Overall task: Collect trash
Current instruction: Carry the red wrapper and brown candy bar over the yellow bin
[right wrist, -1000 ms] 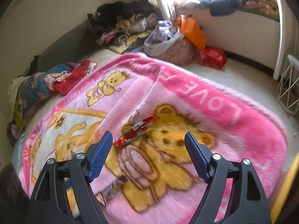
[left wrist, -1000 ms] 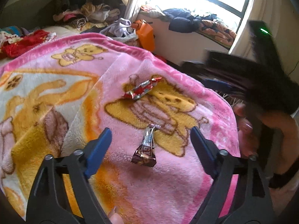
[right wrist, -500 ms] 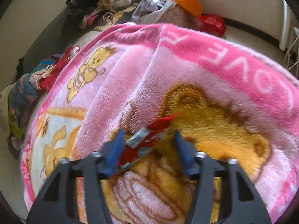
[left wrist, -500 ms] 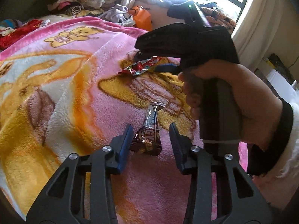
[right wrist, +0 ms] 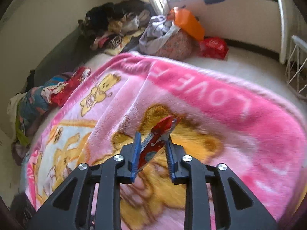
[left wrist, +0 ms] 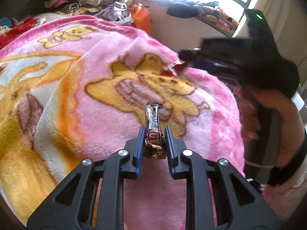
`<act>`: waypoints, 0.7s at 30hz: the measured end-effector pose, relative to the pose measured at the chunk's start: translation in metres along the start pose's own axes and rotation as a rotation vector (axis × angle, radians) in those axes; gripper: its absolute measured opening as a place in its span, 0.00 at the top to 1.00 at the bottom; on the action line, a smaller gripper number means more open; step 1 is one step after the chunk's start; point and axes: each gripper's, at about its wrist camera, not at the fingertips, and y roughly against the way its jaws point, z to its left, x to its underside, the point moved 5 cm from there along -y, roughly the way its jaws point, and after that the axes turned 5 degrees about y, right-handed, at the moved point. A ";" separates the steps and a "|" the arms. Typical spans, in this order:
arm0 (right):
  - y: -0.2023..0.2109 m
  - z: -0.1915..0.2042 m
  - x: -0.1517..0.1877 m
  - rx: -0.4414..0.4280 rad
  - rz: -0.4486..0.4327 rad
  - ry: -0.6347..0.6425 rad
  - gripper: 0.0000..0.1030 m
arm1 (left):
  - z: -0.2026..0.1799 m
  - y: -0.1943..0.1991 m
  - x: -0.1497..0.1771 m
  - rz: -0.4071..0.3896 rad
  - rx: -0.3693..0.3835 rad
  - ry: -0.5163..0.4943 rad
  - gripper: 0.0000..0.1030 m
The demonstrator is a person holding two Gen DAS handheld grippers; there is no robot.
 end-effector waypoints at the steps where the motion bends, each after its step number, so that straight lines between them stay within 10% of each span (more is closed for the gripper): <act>1: 0.012 -0.005 0.001 0.008 -0.016 -0.001 0.79 | -0.005 0.002 -0.002 -0.007 0.007 -0.002 0.86; 21: 0.163 -0.083 0.034 0.113 -0.195 -0.042 0.79 | -0.113 0.030 -0.018 -0.095 0.110 -0.112 0.87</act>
